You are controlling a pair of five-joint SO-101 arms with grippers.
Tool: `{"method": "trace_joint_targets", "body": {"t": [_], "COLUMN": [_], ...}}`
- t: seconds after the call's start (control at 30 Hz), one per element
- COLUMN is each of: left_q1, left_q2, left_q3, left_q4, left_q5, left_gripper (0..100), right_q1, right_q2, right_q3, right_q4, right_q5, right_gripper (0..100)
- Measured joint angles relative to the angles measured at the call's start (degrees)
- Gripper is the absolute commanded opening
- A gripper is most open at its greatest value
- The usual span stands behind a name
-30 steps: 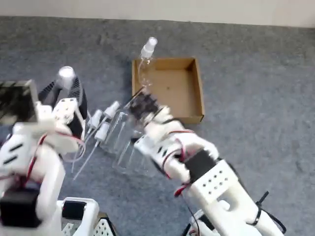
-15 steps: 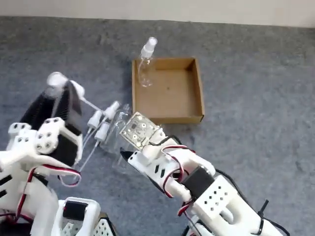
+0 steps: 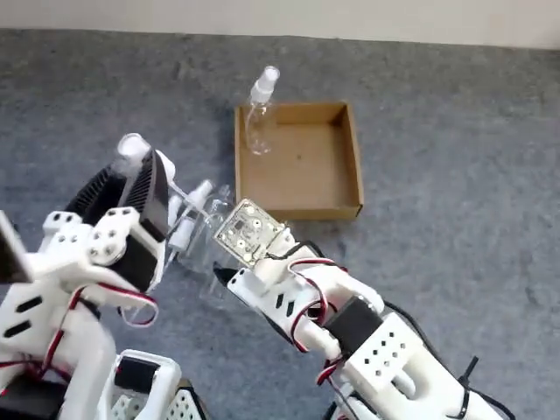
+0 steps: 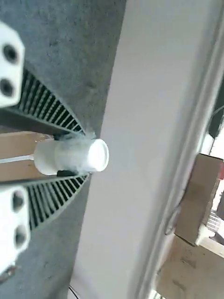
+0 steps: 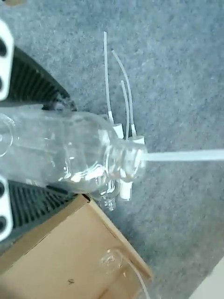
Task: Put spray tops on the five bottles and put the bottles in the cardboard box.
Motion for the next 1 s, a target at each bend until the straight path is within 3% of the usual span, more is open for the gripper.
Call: {"method": "trace_joint_targets", "body": {"t": [0.43, 0.77, 1.0], "left_q1": [0.35, 0.62, 3.96], "left_q2": [0.0, 0.0, -0.18], "left_q3": [12.13, 22.24, 28.48], "left_q4": [0.0, -3.34, -5.71], "left_q5": [-3.08, -5.36, -8.7], "left_gripper": [0, 0, 0], "right_q1": [-0.18, -0.26, 0.18], "right_q2": [0.0, 0.09, 0.18], "right_q3": [0.35, 11.43, 13.63], "right_q4": [-0.7, -21.01, -23.12], "right_q5": [0.0, -5.27, -5.8], "right_gripper": [0.4, 0.4, 0.4]}}
